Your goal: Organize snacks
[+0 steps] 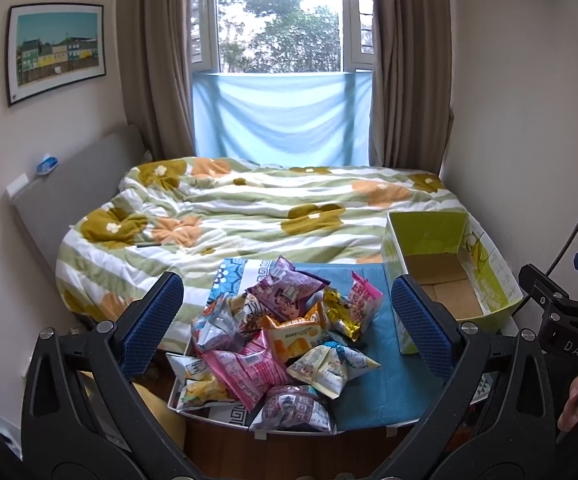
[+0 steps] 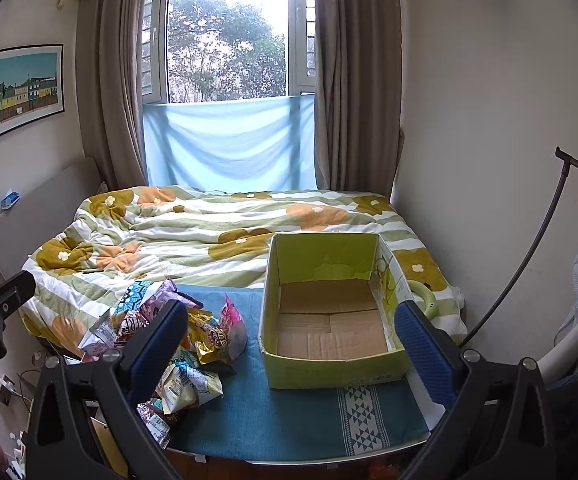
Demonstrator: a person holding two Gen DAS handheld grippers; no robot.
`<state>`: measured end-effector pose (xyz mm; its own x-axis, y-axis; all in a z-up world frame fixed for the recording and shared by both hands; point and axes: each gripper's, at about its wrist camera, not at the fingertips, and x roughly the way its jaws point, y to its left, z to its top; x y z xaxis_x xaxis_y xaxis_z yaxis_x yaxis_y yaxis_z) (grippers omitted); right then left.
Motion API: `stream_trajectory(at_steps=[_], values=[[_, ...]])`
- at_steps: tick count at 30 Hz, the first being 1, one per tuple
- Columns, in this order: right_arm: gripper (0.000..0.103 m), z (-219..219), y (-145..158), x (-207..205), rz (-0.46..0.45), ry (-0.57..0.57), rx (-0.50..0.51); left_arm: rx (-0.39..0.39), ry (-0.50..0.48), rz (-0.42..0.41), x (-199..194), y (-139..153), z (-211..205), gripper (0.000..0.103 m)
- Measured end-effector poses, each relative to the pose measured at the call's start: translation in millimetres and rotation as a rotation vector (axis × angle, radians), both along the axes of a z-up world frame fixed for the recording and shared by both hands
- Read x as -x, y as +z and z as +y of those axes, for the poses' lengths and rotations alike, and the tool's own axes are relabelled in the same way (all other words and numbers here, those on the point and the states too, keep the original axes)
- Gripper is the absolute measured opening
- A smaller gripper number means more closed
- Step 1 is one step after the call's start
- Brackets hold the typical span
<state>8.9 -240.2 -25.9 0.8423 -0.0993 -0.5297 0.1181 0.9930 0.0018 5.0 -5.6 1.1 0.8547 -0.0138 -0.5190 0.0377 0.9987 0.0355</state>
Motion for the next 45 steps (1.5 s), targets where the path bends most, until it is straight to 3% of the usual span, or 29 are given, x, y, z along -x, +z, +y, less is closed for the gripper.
stream_trajectory(at_steps=[45], values=[[0.103, 4.2, -2.7, -4.0, 0.008, 0.001, -0.002, 0.012, 0.006, 0.017, -1.0, -6.6, 5.3, 0.103]])
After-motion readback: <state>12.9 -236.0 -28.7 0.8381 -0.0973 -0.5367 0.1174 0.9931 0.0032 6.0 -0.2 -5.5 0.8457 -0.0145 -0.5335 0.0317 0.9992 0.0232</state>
